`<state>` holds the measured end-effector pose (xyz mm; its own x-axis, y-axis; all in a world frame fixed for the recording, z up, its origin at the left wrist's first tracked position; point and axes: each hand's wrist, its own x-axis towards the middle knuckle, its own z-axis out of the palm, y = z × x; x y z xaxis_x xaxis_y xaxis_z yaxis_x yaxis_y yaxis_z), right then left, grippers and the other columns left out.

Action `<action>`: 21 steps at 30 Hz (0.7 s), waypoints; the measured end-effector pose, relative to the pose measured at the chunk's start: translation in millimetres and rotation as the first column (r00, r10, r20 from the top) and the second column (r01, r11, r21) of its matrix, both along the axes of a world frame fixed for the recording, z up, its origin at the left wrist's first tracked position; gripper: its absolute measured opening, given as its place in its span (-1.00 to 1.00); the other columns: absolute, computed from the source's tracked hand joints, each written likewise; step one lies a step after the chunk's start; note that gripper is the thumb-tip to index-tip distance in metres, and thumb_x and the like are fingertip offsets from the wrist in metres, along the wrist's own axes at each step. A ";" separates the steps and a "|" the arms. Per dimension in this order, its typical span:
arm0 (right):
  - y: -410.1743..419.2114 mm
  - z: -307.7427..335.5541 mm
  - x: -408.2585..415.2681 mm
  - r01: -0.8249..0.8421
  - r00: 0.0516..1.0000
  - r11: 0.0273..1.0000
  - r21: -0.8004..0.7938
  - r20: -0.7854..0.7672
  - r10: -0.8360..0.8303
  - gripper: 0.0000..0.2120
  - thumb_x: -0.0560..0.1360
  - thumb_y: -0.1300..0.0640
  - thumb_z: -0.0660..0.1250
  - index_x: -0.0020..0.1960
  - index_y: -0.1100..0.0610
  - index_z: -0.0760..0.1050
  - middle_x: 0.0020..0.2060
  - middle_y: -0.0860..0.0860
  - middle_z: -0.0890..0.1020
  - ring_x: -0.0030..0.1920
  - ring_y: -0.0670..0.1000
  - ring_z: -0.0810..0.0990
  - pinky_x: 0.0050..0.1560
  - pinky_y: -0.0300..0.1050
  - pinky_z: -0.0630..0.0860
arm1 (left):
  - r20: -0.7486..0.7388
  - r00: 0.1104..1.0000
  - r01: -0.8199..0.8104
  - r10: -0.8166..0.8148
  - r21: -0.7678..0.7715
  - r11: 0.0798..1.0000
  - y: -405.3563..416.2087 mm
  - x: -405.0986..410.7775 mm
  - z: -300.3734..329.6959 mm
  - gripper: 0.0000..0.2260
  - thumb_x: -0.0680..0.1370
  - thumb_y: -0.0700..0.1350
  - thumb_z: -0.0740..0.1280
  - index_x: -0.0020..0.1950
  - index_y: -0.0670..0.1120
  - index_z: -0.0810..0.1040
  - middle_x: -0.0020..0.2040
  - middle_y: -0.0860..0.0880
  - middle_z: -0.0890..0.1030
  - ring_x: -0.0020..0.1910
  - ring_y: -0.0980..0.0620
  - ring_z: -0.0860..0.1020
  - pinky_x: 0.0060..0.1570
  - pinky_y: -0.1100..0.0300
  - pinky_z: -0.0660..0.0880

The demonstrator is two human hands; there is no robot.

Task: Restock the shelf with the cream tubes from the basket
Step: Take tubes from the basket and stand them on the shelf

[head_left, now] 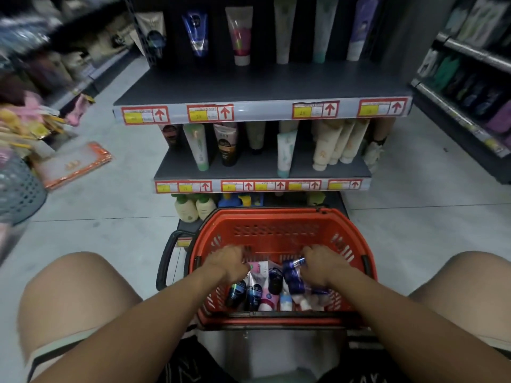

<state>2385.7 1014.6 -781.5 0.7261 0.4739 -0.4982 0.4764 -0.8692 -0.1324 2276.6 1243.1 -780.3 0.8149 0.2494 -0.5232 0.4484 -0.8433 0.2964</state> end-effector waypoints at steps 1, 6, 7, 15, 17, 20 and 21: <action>-0.4 -1.1 -1.2 -0.005 1.000 1.000 -0.003 0.003 0.005 -0.58 0.55 -0.02 0.19 0.35 0.13 0.41 0.31 0.18 0.50 0.31 0.22 0.47 0.31 0.11 0.47 | 0.002 1.000 0.005 -0.005 -0.003 1.000 -0.2 -1.0 -0.7 -0.65 0.51 0.08 0.29 0.26 0.03 0.56 0.14 -0.02 0.65 0.08 -0.05 0.61 0.17 -0.04 0.61; 4.3 -10.3 0.4 -0.037 0.999 0.999 -0.006 0.001 0.037 -0.59 0.55 0.00 0.21 0.36 0.12 0.41 0.30 0.16 0.50 0.30 0.20 0.47 0.29 0.11 0.48 | 0.040 0.999 0.017 -0.017 -0.010 1.000 0.5 2.3 -8.3 -0.70 0.57 0.03 0.31 0.28 0.00 0.54 0.16 -0.02 0.62 0.10 -0.06 0.60 0.17 -0.01 0.59; 6.5 -14.7 2.9 -0.044 0.999 0.999 -0.006 -0.003 0.044 -0.60 0.56 0.01 0.21 0.35 0.13 0.41 0.30 0.16 0.50 0.29 0.19 0.47 0.29 0.11 0.48 | 0.043 0.999 0.018 -0.017 -0.012 1.000 2.3 4.5 -13.1 -0.70 0.58 0.03 0.31 0.29 -0.01 0.54 0.17 -0.03 0.61 0.10 -0.07 0.60 0.17 -0.01 0.58; 28.9 -59.9 32.1 -0.086 0.991 0.994 -0.062 -0.110 0.079 -0.59 0.61 -0.01 0.21 0.38 0.16 0.45 0.33 0.18 0.55 0.28 0.20 0.55 0.27 0.02 0.52 | -0.063 0.998 -0.003 -0.002 -0.076 0.997 22.5 30.0 -61.2 -0.59 0.57 0.03 0.29 0.41 0.00 0.52 0.27 -0.15 0.63 0.17 -0.17 0.63 0.16 -0.02 0.59; 34.2 -73.8 40.4 -0.097 0.985 0.992 -0.075 -0.147 0.085 -0.62 0.55 0.00 0.23 0.30 0.14 0.50 0.27 0.16 0.60 0.19 0.17 0.61 0.19 0.02 0.58 | -0.129 0.991 -0.027 0.014 -0.103 0.994 29.2 36.8 -79.4 -0.64 0.55 0.04 0.28 0.31 -0.05 0.58 0.19 -0.17 0.67 0.08 -0.15 0.66 0.09 0.01 0.62; 37.6 -90.0 53.3 -0.079 0.977 0.992 -0.095 -0.203 0.059 -0.64 0.55 0.02 0.26 0.28 0.15 0.51 0.25 0.14 0.60 0.18 0.15 0.61 0.16 0.01 0.58 | -0.161 0.986 -0.066 0.041 -0.148 0.987 39.0 47.6 -100.7 -0.69 0.57 0.06 0.29 0.22 -0.04 0.64 0.15 -0.12 0.68 0.04 -0.09 0.66 0.08 0.05 0.62; 38.0 -93.7 56.5 -0.081 0.973 0.991 -0.109 -0.225 0.055 -0.64 0.56 0.02 0.25 0.30 0.16 0.50 0.26 0.15 0.59 0.18 0.16 0.60 0.16 0.00 0.58 | -0.169 0.985 -0.075 0.048 -0.156 0.985 42.0 50.9 -105.3 -0.71 0.60 0.05 0.29 0.22 -0.03 0.65 0.14 -0.09 0.69 0.04 -0.08 0.66 0.07 0.07 0.61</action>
<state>2442.2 1052.5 -875.3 0.5600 0.4475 -0.6973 0.5051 -0.8515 -0.1408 2327.5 1285.1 -885.6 0.7007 0.1980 -0.6855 0.5518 -0.7594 0.3447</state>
